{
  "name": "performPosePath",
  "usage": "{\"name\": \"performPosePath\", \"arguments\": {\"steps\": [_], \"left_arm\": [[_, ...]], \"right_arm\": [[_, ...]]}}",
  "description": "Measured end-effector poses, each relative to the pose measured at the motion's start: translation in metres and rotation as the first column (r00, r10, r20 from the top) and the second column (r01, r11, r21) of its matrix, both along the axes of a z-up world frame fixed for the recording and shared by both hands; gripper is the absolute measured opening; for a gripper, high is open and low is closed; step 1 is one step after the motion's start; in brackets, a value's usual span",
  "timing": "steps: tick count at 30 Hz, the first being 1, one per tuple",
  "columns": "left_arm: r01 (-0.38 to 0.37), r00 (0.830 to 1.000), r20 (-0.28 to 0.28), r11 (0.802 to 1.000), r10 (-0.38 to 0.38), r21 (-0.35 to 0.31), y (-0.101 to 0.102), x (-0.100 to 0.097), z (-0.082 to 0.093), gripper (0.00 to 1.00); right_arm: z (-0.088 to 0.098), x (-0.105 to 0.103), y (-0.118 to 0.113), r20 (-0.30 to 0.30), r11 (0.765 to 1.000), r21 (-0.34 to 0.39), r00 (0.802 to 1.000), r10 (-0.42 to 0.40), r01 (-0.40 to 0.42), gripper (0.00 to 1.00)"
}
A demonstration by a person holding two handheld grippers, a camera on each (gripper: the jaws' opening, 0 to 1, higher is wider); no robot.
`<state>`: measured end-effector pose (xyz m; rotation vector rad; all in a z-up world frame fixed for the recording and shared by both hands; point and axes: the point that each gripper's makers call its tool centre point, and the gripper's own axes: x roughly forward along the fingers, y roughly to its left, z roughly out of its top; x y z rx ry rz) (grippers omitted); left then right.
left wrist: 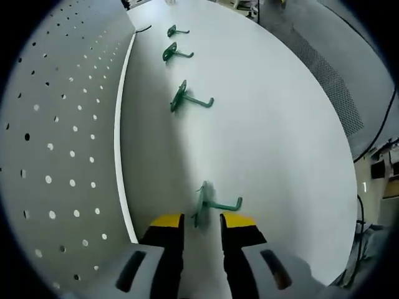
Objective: Insert the hook assembly into the mounting plate slot until the hook locks in place.
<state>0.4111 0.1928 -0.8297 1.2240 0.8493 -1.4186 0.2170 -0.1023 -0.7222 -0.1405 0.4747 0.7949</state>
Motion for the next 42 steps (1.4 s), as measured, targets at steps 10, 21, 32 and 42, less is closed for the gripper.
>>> {"name": "performPosePath", "arguments": {"steps": [10, 21, 32, 42], "left_arm": [[-0.003, 1.000, -0.027, 1.000, 0.004, 0.017, -0.001, -0.004, -0.001, 0.16], [-0.014, 1.000, -0.027, 0.999, 0.015, 0.049, 0.000, -0.009, -0.003, 0.07], [-0.024, 0.999, -0.023, 0.997, 0.026, 0.075, 0.000, -0.008, -0.004, 0.07], [-0.050, 0.998, -0.037, 0.998, 0.052, 0.049, 0.000, -0.008, -0.003, 0.08]], "right_arm": [[0.000, 0.000, 0.000, 0.000, 1.000, 0.003, 1.000, -0.003, 0.003, 0.62], [0.000, 0.000, 0.000, 0.003, 1.000, 0.007, 1.000, -0.001, 0.001, 0.61], [0.000, -0.001, 0.000, 0.002, 1.000, 0.005, 1.000, 0.002, -0.002, 0.61], [0.001, 0.001, -0.001, 0.008, 1.000, 0.001, 1.000, -0.004, 0.004, 0.61]]}}
